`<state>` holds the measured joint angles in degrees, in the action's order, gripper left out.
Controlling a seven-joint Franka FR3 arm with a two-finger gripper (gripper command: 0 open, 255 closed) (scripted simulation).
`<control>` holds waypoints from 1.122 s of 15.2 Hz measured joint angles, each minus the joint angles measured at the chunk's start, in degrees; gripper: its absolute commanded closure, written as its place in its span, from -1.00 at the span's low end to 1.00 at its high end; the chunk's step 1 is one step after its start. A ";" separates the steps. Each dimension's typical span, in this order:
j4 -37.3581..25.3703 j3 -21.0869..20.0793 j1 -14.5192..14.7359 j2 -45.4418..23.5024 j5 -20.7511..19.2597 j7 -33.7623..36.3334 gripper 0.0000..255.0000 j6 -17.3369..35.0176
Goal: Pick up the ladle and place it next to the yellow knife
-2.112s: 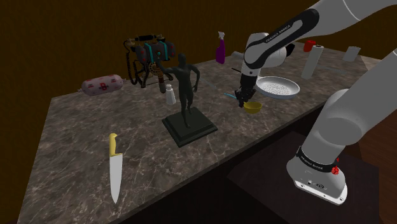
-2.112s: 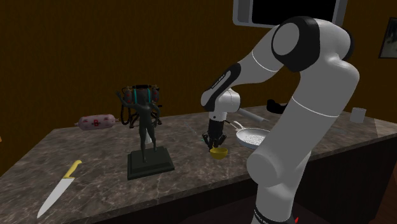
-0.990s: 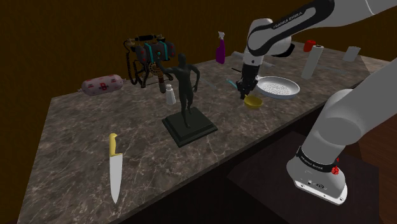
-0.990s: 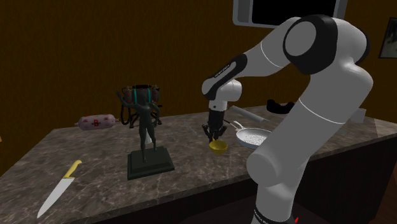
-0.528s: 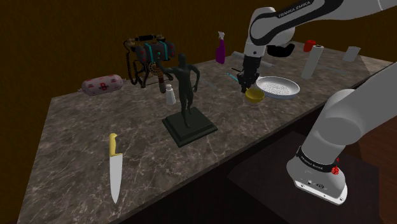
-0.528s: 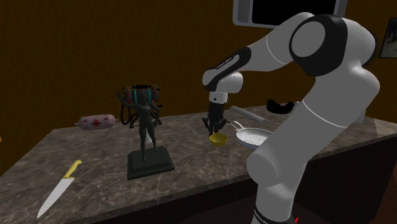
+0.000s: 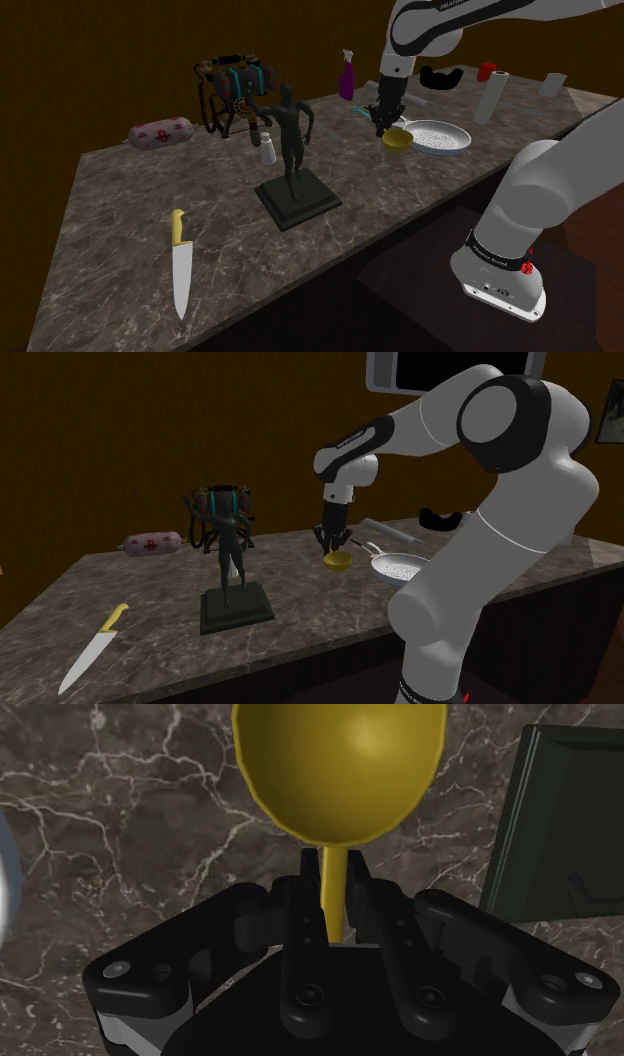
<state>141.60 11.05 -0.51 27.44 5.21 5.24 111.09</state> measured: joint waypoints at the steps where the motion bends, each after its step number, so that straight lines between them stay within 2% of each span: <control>1: -0.37 -0.77 0.56 -0.40 0.52 0.99 1.00 0.16; 7: -6.39 -5.47 4.52 -7.97 4.03 7.09 1.00 2.63; 13: -13.78 -9.61 7.75 -15.84 6.02 13.13 1.00 4.16; 17: -20.89 -12.04 9.69 -22.65 6.51 17.24 1.00 4.58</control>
<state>120.71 -1.00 9.18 4.79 11.72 22.48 115.67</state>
